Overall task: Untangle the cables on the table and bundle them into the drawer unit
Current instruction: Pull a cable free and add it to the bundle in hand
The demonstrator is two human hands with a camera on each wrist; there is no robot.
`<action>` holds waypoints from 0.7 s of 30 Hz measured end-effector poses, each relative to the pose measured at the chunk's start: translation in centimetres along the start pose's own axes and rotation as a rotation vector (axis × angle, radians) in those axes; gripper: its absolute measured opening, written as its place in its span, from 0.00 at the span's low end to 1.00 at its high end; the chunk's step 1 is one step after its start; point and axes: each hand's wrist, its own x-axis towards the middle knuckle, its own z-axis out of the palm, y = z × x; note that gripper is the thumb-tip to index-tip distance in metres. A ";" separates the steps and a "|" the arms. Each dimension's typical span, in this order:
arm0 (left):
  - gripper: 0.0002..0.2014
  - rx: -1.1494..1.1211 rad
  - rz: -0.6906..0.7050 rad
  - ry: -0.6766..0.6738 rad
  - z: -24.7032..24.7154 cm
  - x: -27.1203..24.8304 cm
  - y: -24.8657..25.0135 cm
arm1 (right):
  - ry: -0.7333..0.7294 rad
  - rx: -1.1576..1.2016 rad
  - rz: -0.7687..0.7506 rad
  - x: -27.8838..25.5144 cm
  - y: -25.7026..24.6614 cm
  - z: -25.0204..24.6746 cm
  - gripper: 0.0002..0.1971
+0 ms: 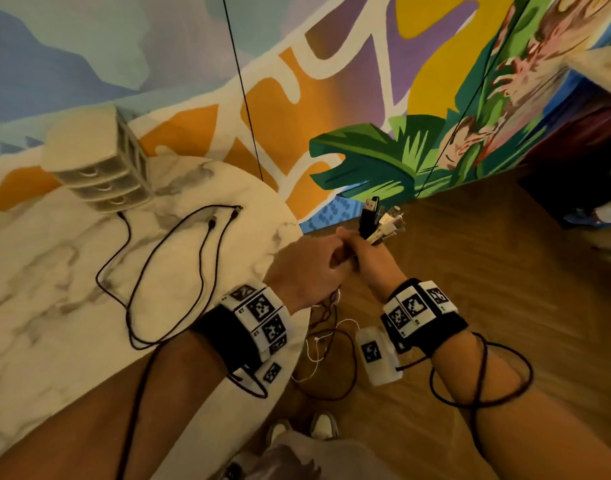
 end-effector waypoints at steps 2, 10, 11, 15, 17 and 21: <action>0.15 0.110 0.054 0.298 -1.6 0.2 0.1 | 0.003 -0.047 -0.067 -0.4 0.1 0.7 0.18; 0.13 0.147 0.139 0.150 1.1 1.6 0.2 | -0.207 -0.509 -0.128 -1.3 3.0 2.1 0.14; 0.15 0.142 0.142 0.183 1.7 1.3 -0.3 | -0.213 -0.501 -0.160 -1.3 3.4 2.6 0.10; 0.14 0.043 0.151 0.199 3.8 0.6 -1.9 | -0.200 -0.443 -0.225 -0.5 5.7 3.6 0.08; 0.18 -0.090 0.068 0.131 3.9 0.3 -3.4 | -0.169 -0.350 -0.153 0.0 6.1 4.0 0.08; 0.20 -0.215 -0.310 0.114 4.1 -0.9 -11.8 | -0.079 -0.324 0.150 0.5 6.5 3.5 0.17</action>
